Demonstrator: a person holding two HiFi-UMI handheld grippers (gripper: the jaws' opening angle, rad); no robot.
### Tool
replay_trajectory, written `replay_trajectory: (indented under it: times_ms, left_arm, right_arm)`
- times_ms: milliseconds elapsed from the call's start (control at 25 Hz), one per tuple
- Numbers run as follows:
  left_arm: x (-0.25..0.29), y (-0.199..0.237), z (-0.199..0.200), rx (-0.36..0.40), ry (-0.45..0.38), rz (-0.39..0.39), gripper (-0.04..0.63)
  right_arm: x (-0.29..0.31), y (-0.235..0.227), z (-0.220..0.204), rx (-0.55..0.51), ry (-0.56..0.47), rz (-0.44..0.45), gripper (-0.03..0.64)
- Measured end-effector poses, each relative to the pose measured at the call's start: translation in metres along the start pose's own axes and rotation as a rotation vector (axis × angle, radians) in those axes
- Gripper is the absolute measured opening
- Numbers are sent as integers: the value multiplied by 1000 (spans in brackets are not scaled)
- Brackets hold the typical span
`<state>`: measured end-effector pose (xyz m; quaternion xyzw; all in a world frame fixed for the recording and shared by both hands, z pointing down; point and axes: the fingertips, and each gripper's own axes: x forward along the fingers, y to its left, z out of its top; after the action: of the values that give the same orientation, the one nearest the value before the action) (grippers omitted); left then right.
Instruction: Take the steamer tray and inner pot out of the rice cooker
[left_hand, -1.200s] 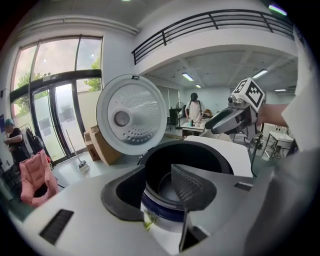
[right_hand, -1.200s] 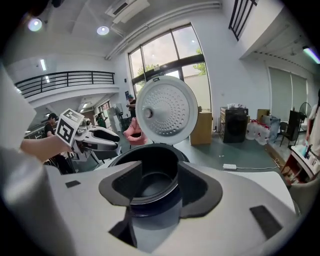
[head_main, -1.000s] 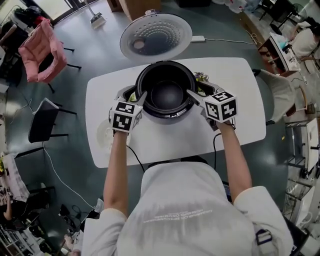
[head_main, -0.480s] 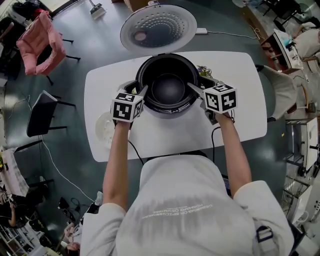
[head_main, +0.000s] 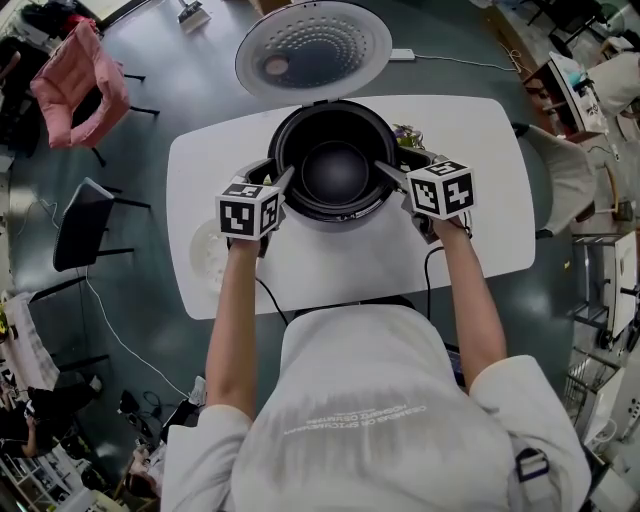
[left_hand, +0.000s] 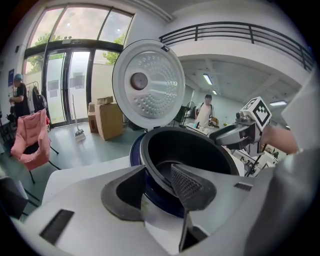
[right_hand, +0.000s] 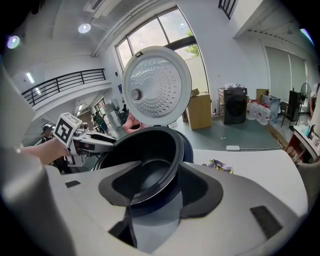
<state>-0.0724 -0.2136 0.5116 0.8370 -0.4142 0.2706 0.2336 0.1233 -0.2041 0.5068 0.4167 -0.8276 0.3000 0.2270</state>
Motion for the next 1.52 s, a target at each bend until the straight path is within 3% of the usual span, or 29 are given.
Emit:
replay_trajectory:
  times_ms: [600, 880, 1160, 1400, 1520]
  left_arm:
    - [-7, -1, -3, -39, -10, -12, 178]
    - [-11, -3, -6, -12, 0, -22, 178]
    - [-9, -2, 1, -210, -69, -22, 178]
    - [-7, 2, 1, -153, -37, 59, 176]
    - [-10, 3, 2, -200, -52, 45, 201]
  right_arm:
    - [11, 2, -5, 20, 73, 36, 265]
    - [10, 3, -8, -31, 106, 44, 221]
    - [9, -3, -3, 127, 39, 61, 164]
    - [7, -9, -3, 99, 31, 31, 155]
    - [7, -9, -3, 100, 25, 38, 149]
